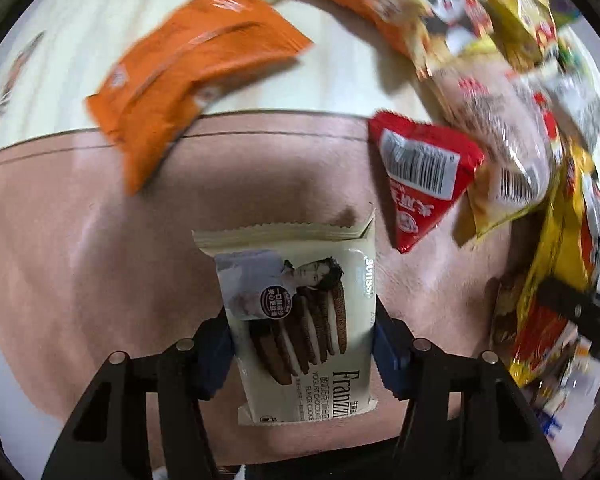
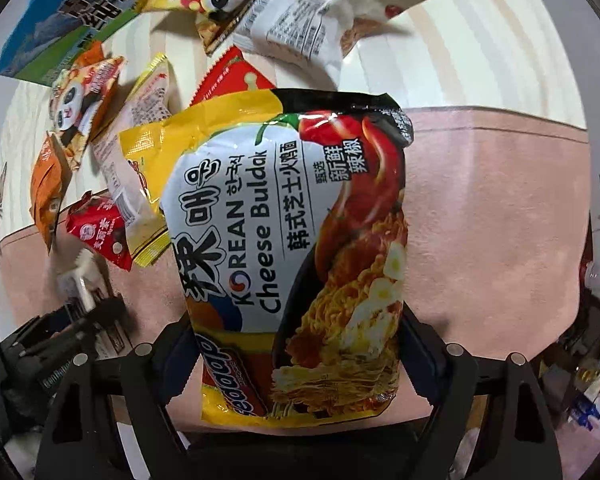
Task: Organize snacks
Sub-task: 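Carry both packs into the cardboard box and open both tools to release them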
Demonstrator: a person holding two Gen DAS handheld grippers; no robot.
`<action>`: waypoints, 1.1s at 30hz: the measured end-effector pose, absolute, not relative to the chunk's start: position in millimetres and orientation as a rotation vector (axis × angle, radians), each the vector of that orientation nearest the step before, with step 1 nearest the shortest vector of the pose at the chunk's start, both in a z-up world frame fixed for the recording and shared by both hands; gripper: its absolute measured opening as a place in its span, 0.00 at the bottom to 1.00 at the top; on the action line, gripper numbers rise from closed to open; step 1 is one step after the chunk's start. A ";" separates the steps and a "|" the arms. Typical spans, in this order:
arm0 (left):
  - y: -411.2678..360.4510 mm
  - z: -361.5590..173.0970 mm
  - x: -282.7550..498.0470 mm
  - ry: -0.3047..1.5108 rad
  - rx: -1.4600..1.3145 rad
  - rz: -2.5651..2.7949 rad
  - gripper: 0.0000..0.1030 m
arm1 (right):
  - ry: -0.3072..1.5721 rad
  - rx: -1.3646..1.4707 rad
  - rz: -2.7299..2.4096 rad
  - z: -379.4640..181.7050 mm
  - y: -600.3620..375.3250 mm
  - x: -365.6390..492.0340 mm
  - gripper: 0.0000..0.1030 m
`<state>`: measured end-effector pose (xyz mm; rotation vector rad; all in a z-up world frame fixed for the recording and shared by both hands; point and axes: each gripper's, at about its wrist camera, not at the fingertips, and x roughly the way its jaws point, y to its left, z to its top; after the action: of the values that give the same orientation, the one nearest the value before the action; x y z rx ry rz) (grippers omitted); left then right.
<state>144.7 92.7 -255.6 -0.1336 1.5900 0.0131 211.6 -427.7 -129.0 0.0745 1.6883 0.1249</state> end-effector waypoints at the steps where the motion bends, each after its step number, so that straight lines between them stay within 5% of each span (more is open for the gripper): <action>1: 96.3 -246.4 140.3 1.573 -0.148 0.028 0.55 | 1.684 0.082 0.136 -120.7 -432.4 207.6 0.86; 10: 102.1 -126.9 147.4 1.393 -0.243 0.020 0.55 | 1.567 0.211 0.318 -28.0 -452.0 229.4 0.86; 17: 84.2 -33.1 233.8 1.248 -0.234 -0.095 0.55 | 1.429 0.286 0.427 58.4 -446.8 310.0 0.86; 23: 81.5 -32.9 339.5 1.230 -0.181 -0.099 0.56 | 1.366 0.202 0.407 71.3 -404.6 406.1 0.86; 33: 75.5 -139.7 475.5 1.455 -0.221 -0.092 0.56 | 1.495 0.014 0.293 1.4 -350.1 491.4 0.86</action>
<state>475.5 75.5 -139.7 -0.2206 1.4551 -0.0918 491.4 -350.1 1.4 0.0142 1.4951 0.2933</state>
